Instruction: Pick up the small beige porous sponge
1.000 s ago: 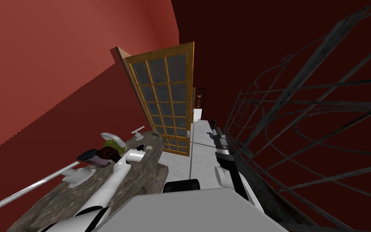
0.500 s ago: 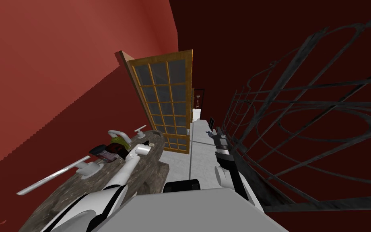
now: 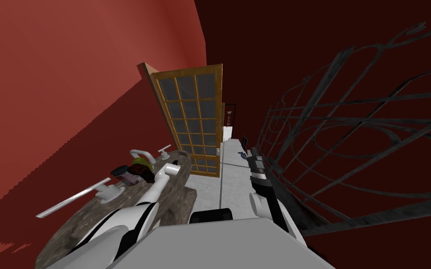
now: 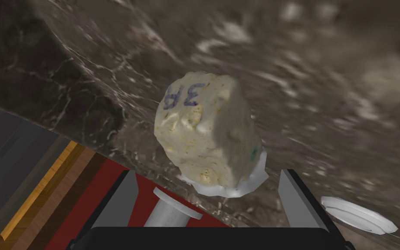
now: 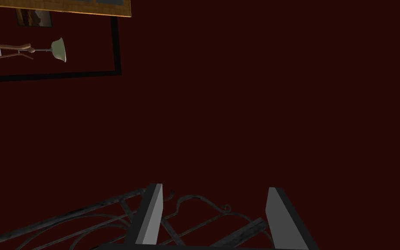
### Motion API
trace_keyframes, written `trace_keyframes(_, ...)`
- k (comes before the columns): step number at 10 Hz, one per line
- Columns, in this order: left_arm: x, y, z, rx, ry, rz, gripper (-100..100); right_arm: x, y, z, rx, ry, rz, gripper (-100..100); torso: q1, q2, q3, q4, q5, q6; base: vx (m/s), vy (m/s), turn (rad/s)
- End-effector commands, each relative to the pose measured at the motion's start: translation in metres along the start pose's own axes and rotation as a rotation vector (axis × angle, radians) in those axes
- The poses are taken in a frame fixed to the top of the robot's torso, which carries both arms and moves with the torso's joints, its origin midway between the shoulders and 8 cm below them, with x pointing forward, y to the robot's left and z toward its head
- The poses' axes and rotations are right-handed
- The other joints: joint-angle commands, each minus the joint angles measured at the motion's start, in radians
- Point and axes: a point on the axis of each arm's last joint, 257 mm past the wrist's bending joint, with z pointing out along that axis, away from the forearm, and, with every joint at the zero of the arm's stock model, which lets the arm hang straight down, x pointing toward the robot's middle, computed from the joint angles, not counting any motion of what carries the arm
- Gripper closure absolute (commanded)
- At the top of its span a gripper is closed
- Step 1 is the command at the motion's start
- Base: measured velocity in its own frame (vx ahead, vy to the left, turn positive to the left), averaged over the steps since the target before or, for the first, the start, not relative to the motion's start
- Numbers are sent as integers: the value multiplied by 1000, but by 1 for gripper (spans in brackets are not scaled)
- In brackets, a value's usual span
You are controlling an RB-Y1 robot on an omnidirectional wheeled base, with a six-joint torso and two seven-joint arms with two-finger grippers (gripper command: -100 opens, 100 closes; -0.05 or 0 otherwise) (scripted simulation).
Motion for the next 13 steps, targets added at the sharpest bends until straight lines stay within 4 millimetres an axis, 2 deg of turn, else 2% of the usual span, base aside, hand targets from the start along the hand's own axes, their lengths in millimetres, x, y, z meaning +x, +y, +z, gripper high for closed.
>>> trace_keyframes(1,13,-15,-1,1,15,11,-100,0,0,0,0,0,0,0,0,0,0,0,0,0,-187,64,-118)
trace_keyframes(4,17,-47,-4,18,28,8,-100,0,0,0,1,0,0,0,-2,-4,-2,-1,0,-1,-43,10,10)
trace_keyframes(5,21,-38,-1,-4,37,14,-100,0,0,0,1,0,0,0,-2,-8,-4,-1,0,0,19,-3,-4)
trace_keyframes(6,47,-54,-8,-5,60,39,-100,0,0,0,1,0,0,0,-2,-9,-5,-2,0,-1,-150,58,-132)
trace_keyframes(7,53,-69,-12,7,69,44,-100,0,0,0,0,0,0,0,-1,-1,-1,-2,3,3,-196,82,-118)
trace_keyframes(9,52,-90,-17,29,71,41,-100,0,0,0,0,0,0,0,-2,-2,-1,-2,3,3,-69,9,-7)
trace_keyframes(10,57,-94,-18,20,81,48,-100,0,0,0,1,0,0,0,-5,-7,-4,-3,3,3,14,-18,6)
trace_keyframes(12,61,-84,-15,-1,89,56,-100,0,0,0,1,0,0,0,-5,-11,-7,-4,3,3,17,-10,2)
trace_keyframes(13,59,-87,-16,6,86,53,-100,0,0,0,1,0,0,0,-5,-11,-7,-4,3,3,0,0,0)
